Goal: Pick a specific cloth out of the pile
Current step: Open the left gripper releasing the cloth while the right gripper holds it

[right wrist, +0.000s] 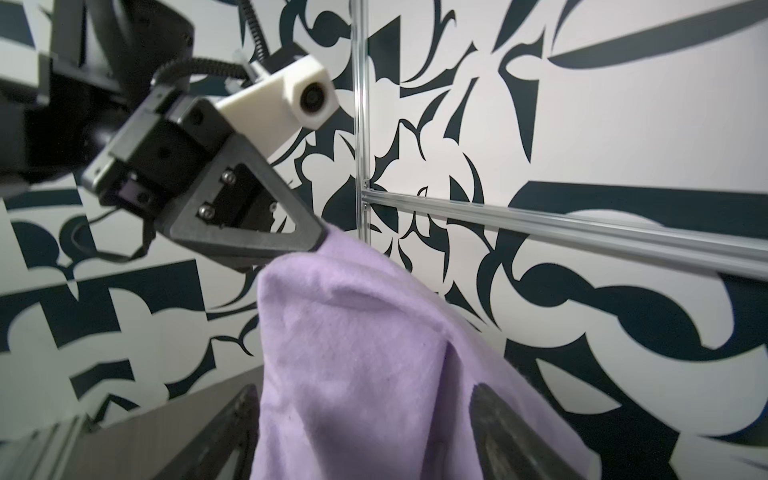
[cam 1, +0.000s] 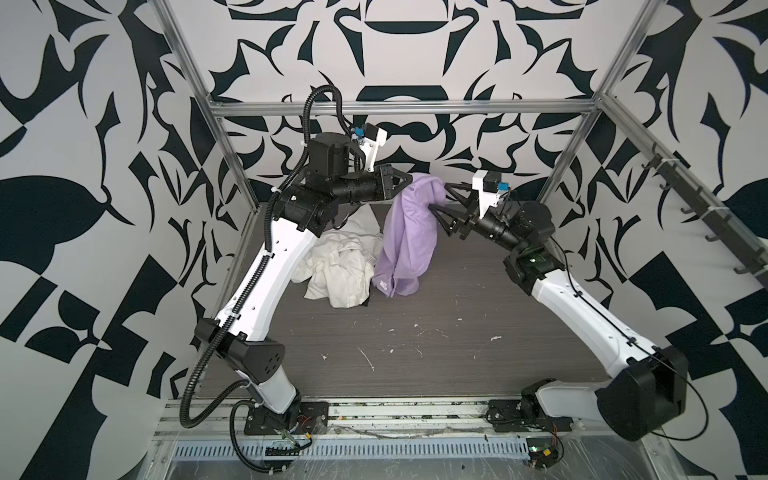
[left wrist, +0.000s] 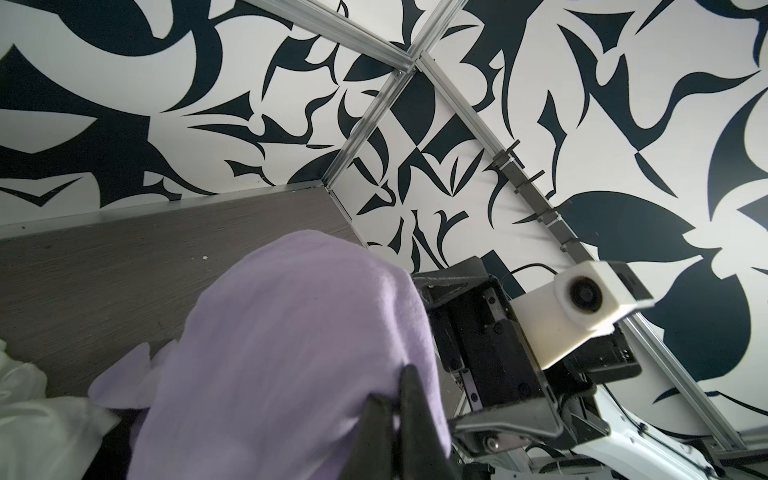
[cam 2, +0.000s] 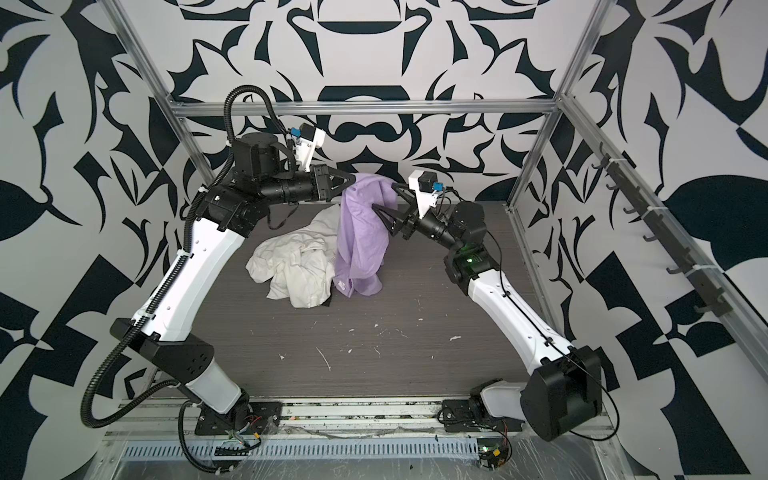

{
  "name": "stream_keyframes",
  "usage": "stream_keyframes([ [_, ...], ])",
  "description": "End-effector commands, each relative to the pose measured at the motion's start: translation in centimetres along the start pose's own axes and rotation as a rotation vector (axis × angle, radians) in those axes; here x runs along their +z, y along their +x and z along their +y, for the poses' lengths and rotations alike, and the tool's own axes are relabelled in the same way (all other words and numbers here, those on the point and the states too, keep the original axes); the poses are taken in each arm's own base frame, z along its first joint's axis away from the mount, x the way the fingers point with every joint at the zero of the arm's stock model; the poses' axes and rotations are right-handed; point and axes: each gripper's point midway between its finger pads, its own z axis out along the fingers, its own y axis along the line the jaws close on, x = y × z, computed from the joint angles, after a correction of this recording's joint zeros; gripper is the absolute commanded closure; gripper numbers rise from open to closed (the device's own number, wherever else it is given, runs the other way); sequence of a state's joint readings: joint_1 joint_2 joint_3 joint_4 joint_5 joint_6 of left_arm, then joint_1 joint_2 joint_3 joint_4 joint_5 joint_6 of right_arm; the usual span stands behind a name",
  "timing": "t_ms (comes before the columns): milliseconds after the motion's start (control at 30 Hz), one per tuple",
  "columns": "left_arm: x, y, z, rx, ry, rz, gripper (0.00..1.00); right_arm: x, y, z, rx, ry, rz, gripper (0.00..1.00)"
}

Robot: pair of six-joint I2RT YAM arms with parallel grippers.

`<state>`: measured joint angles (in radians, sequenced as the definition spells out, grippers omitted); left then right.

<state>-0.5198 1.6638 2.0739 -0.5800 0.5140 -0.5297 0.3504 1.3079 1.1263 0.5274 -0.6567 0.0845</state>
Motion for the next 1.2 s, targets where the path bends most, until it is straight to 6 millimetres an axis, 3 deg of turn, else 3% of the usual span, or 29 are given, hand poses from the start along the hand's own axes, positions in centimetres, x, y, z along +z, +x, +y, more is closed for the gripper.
stream_keyframes([
  [0, -0.7, -1.6, -2.9, 0.054, 0.089, -0.045, 1.0, -0.9, -3.7, 2.0, -0.305, -0.053, -0.079, 0.18],
  [167, -0.4, -1.2, -3.3, 0.059, 0.099, -0.034, 1.0, -0.9, -4.1, 2.2, -0.422, -0.065, -0.017, 0.17],
  [400, 0.3, -1.0, -3.7, 0.063, 0.111, -0.022, 1.0, 0.6, -5.6, 2.5, -0.431, -0.071, -0.052, 0.11],
  [600, 1.0, -0.6, -4.7, 0.078, 0.131, -0.006, 1.0, 2.4, -5.1, 3.1, -0.418, -0.106, -0.053, 0.1],
  [833, 1.7, -0.4, -5.3, 0.085, 0.147, 0.004, 1.0, 3.5, -3.0, 3.1, -0.379, -0.117, -0.016, 0.11],
  [1033, 2.0, -0.3, -5.7, 0.092, 0.158, 0.003, 1.0, 3.7, -2.2, 2.5, -0.362, -0.085, 0.002, 0.19],
  [1167, 2.0, -0.4, -5.9, 0.095, 0.164, -0.002, 1.0, 4.0, -2.0, 1.8, -0.337, -0.054, 0.012, 0.38],
])
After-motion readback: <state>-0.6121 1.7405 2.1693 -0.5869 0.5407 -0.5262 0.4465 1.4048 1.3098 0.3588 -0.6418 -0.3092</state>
